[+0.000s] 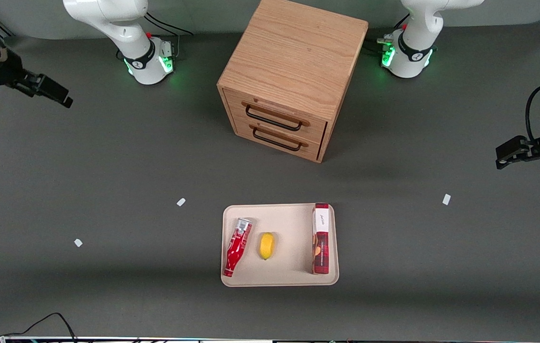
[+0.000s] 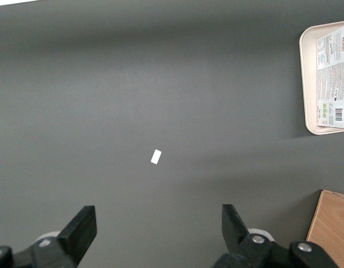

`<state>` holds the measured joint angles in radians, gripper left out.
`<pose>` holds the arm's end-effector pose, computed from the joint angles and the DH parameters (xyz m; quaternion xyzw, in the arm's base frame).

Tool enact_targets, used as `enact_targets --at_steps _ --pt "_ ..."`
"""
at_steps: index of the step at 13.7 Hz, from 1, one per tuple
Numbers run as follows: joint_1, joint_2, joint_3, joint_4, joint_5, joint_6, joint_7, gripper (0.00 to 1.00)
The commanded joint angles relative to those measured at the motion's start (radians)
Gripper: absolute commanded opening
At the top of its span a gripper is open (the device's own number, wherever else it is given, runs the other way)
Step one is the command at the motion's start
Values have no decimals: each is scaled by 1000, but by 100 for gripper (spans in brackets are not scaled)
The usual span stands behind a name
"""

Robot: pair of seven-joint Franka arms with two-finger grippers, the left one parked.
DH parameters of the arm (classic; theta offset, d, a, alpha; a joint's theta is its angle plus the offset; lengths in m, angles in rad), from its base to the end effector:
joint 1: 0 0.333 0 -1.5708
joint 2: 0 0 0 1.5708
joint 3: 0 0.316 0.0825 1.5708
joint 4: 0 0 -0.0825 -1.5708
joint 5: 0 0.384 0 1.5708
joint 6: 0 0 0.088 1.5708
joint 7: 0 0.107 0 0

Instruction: Place coke bottle on tray

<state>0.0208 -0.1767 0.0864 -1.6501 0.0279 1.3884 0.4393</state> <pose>0.4751 0.0589 0.6636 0.9855 -0.1642 -0.0429 0.0055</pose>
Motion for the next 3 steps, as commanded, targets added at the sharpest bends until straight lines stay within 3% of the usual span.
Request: enact_targets --at_steps 1,3 --pt "4 34 -8 47 20 15 2 100" --pt "4 87 -8 125 18 -26 4 100"
